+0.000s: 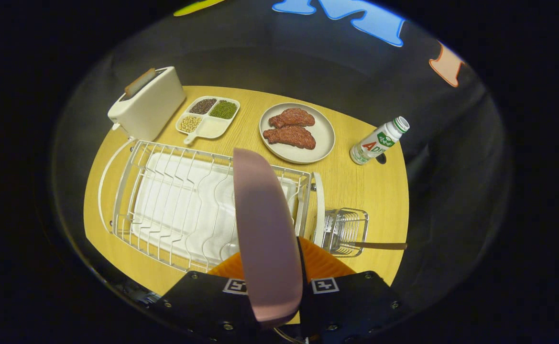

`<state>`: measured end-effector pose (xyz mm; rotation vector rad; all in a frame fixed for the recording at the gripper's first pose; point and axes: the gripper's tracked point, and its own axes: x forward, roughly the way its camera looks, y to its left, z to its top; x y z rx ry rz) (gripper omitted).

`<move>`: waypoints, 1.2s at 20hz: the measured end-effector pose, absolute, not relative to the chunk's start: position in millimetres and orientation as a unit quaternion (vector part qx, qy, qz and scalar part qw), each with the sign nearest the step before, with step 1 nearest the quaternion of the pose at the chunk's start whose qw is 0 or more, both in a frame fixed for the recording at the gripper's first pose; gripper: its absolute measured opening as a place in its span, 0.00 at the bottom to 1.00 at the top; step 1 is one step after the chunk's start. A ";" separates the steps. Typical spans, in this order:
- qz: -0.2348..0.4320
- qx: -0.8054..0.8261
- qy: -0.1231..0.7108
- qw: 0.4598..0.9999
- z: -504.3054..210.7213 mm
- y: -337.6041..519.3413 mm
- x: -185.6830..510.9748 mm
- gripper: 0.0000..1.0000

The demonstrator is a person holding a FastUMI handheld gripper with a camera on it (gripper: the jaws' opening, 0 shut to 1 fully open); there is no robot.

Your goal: Take the plate from the dish rack, then take the spoon from the basket and place it into the plate.

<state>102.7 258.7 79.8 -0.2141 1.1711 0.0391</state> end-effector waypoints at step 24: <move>0.153 0.311 0.597 0.724 27.4 266.2 -99.1 0.32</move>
